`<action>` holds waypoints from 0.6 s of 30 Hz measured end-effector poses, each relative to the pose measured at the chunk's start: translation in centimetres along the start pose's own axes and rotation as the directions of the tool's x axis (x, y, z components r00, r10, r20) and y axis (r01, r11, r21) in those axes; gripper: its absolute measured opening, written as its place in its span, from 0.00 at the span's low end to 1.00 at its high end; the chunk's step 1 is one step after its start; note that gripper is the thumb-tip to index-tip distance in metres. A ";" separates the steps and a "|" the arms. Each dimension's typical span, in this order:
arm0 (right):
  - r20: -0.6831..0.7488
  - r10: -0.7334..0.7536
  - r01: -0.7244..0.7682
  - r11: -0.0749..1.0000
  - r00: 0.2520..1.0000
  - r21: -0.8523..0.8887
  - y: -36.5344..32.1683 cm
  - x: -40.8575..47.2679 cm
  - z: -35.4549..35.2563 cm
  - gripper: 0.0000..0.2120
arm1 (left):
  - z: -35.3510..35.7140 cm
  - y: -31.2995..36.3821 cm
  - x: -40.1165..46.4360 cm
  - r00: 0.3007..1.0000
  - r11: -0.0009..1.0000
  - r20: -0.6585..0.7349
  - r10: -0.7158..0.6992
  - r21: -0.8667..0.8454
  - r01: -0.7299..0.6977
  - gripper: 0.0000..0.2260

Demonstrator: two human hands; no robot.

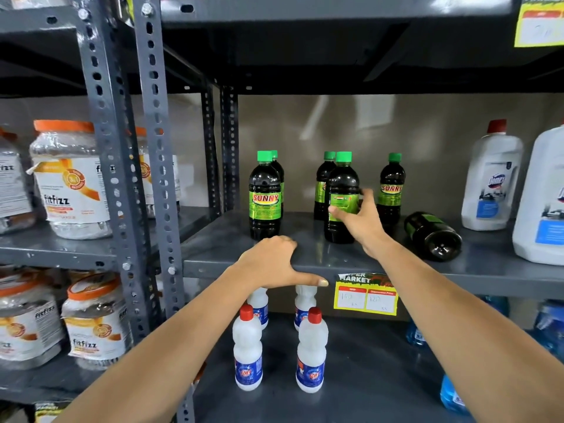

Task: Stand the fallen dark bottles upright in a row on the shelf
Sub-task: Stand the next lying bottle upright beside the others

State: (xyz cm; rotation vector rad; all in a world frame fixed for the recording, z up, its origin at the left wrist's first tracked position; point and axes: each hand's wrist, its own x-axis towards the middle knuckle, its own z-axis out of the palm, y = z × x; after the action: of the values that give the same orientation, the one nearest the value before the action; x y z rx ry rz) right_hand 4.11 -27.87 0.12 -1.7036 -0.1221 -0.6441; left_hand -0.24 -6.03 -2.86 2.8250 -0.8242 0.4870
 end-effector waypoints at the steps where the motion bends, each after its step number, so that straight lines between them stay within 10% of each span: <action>1: 0.031 0.022 -0.024 0.999 0.999 0.036 0.1 0.0 -0.1 0.31 | 0.0 0.0 0.0 1.000 1.000 0.005 -0.002 -0.002 0.002 0.51; 18: 0.107 0.031 -0.027 0.999 0.994 -0.038 0.4 -0.2 -0.3 0.40 | -0.2 0.3 -0.3 0.998 0.999 0.032 -0.048 -0.022 0.048 0.53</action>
State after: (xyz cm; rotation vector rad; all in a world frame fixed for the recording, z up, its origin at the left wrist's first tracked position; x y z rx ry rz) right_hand 4.00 -28.14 -0.30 -1.7721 -0.1622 -0.5363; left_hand -0.73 -6.08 -2.76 2.8310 -0.7607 0.4238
